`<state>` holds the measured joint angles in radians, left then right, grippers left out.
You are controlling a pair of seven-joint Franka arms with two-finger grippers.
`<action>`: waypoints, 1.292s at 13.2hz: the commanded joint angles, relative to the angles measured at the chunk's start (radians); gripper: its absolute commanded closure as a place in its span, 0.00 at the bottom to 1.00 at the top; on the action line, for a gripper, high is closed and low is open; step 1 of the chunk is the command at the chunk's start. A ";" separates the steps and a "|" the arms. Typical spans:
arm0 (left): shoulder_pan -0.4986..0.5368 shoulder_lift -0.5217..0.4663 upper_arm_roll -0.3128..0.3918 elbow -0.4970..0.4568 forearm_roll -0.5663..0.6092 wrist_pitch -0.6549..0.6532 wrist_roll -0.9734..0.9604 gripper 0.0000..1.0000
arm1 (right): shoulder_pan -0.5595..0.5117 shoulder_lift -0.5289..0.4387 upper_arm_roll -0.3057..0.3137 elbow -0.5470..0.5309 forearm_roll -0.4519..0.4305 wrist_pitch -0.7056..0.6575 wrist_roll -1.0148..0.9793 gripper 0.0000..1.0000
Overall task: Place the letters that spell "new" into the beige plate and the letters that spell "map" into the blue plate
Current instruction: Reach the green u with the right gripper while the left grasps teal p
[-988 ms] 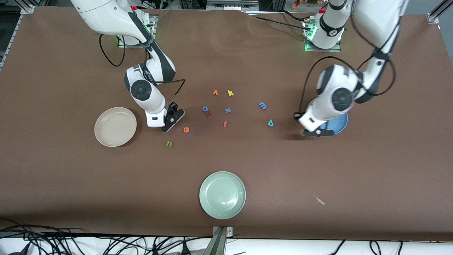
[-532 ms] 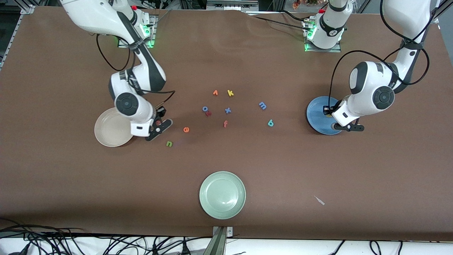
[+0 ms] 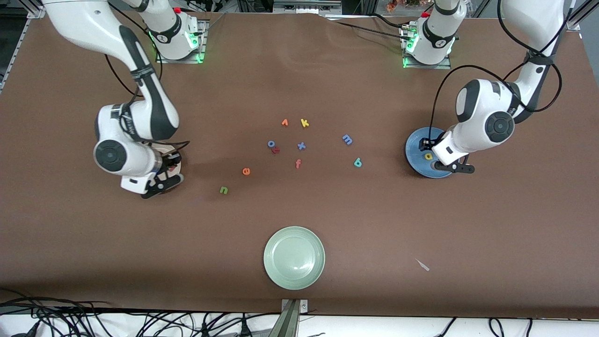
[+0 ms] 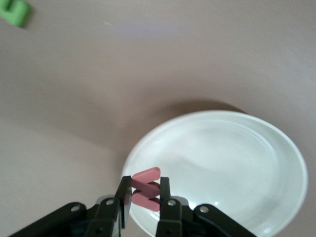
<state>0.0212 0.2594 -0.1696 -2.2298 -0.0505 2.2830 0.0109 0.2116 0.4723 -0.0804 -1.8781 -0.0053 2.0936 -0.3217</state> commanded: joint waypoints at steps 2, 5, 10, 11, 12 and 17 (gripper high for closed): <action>-0.168 0.066 -0.001 0.064 -0.076 0.131 -0.014 0.31 | -0.035 0.009 0.010 0.008 0.008 -0.014 0.009 0.78; -0.288 0.135 -0.001 0.108 -0.185 0.207 -0.060 0.23 | -0.037 0.000 0.010 0.010 0.021 -0.014 0.024 0.00; -0.428 0.248 0.015 0.220 -0.209 0.256 -0.149 0.19 | -0.026 -0.003 0.048 0.039 0.080 -0.007 0.242 0.00; -0.428 0.254 0.025 0.220 -0.206 0.279 -0.140 0.20 | -0.021 -0.003 0.057 0.049 0.112 0.000 0.295 0.00; -0.431 0.259 0.041 0.220 -0.195 0.285 -0.132 0.21 | -0.011 0.005 0.060 0.063 0.143 0.006 0.362 0.00; -0.432 0.287 0.062 0.220 -0.112 0.288 -0.135 0.21 | 0.115 0.097 0.060 0.115 0.174 0.158 0.750 0.00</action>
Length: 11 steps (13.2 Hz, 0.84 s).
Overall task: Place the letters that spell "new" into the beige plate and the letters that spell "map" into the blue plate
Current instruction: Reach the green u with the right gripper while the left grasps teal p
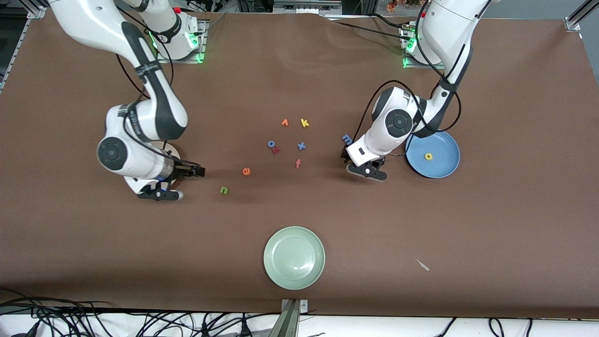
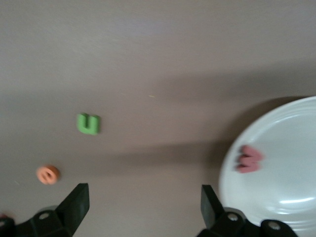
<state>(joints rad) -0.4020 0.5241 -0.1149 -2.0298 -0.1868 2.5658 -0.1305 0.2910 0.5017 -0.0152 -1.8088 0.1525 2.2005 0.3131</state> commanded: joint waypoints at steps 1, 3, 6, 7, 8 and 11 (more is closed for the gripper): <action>-0.009 0.024 0.008 0.020 0.026 0.005 0.006 0.21 | 0.054 0.084 -0.005 0.054 0.016 0.074 0.198 0.00; -0.015 0.036 0.009 0.019 0.026 0.005 0.006 0.28 | 0.100 0.132 -0.005 0.110 0.018 0.087 0.320 0.00; -0.015 0.042 0.011 0.017 0.027 0.005 0.006 0.46 | 0.109 0.188 -0.005 0.155 0.019 0.100 0.405 0.00; -0.015 0.043 0.011 0.017 0.029 0.005 0.006 0.57 | 0.111 0.193 -0.005 0.157 0.018 0.100 0.405 0.00; -0.015 0.043 0.012 0.017 0.029 0.007 0.006 0.65 | 0.109 0.196 -0.005 0.157 0.016 0.102 0.402 0.00; -0.014 0.040 0.018 0.014 0.039 0.007 0.008 0.85 | 0.109 0.227 -0.005 0.173 0.012 0.114 0.402 0.02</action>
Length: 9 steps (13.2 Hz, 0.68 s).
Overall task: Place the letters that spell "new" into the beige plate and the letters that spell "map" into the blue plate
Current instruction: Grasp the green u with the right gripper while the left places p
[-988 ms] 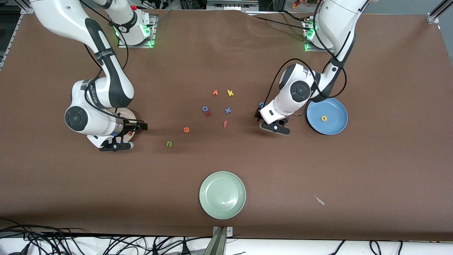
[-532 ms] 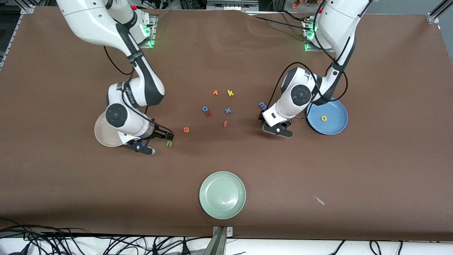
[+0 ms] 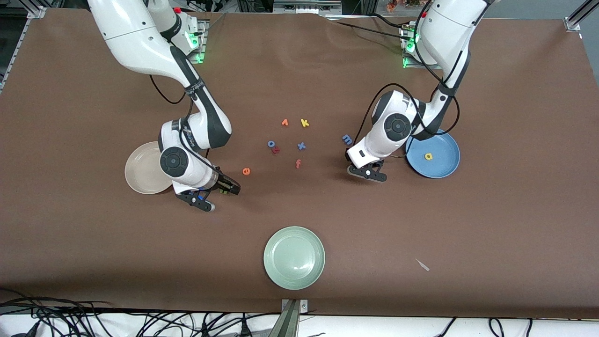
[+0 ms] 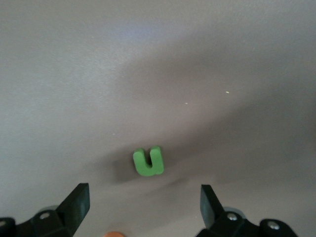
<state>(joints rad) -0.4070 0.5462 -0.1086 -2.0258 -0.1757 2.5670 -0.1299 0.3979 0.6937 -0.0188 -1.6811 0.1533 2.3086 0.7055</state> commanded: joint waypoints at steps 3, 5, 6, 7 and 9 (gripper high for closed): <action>0.016 -0.020 0.013 0.001 0.036 -0.013 0.006 0.87 | 0.001 0.043 -0.001 0.050 0.005 0.006 0.002 0.09; 0.136 -0.099 -0.006 -0.017 0.054 -0.115 0.035 0.87 | -0.008 0.049 -0.004 0.054 0.000 0.008 -0.011 0.13; 0.204 -0.148 -0.029 -0.040 0.055 -0.169 0.099 0.87 | -0.011 0.053 -0.004 0.055 0.000 0.015 -0.021 0.16; 0.258 -0.188 -0.033 -0.065 0.055 -0.206 0.164 0.87 | -0.011 0.053 -0.003 0.055 0.002 0.017 -0.021 0.18; 0.353 -0.244 -0.033 -0.143 0.055 -0.229 0.292 0.86 | -0.011 0.053 -0.004 0.054 0.000 0.017 -0.024 0.23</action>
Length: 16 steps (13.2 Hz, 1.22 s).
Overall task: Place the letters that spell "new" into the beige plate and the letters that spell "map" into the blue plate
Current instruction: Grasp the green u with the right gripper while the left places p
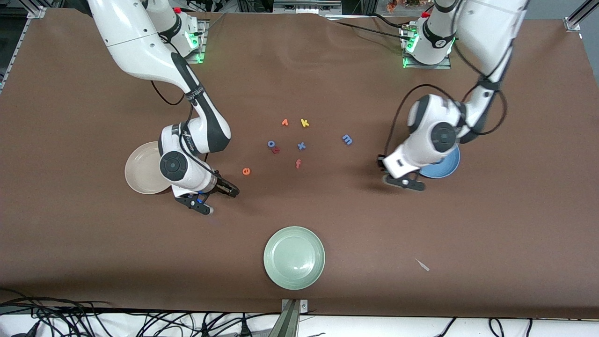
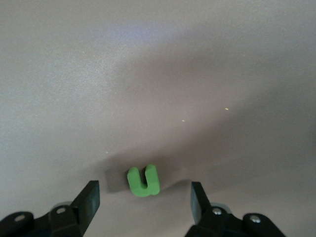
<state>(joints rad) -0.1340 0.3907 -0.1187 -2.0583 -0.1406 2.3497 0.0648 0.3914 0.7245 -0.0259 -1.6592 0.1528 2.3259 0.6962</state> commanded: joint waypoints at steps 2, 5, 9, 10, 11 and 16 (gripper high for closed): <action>0.140 -0.118 -0.021 -0.164 0.018 -0.012 0.212 0.86 | -0.003 0.024 0.003 0.033 -0.001 0.000 -0.018 0.30; 0.162 -0.128 -0.018 -0.206 0.018 -0.013 0.224 0.49 | -0.005 0.026 0.003 0.032 -0.001 0.000 -0.047 0.38; 0.142 -0.127 -0.027 -0.192 0.003 -0.010 0.198 0.43 | -0.008 0.035 0.001 0.033 0.001 0.001 -0.058 0.46; 0.130 -0.125 -0.033 -0.191 -0.016 -0.009 0.181 0.43 | -0.008 0.036 0.001 0.033 0.001 0.001 -0.058 0.48; 0.101 -0.125 -0.048 -0.191 -0.060 0.000 0.159 0.43 | -0.008 0.036 0.001 0.033 0.001 0.001 -0.058 0.51; -0.164 -0.093 -0.052 -0.181 -0.126 0.101 -0.220 0.39 | -0.006 0.036 0.001 0.033 0.008 0.012 -0.053 0.69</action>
<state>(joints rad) -0.2071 0.2907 -0.1774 -2.2373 -0.2456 2.4053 -0.0153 0.3876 0.7327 -0.0290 -1.6539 0.1523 2.3279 0.6550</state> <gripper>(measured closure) 0.405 0.661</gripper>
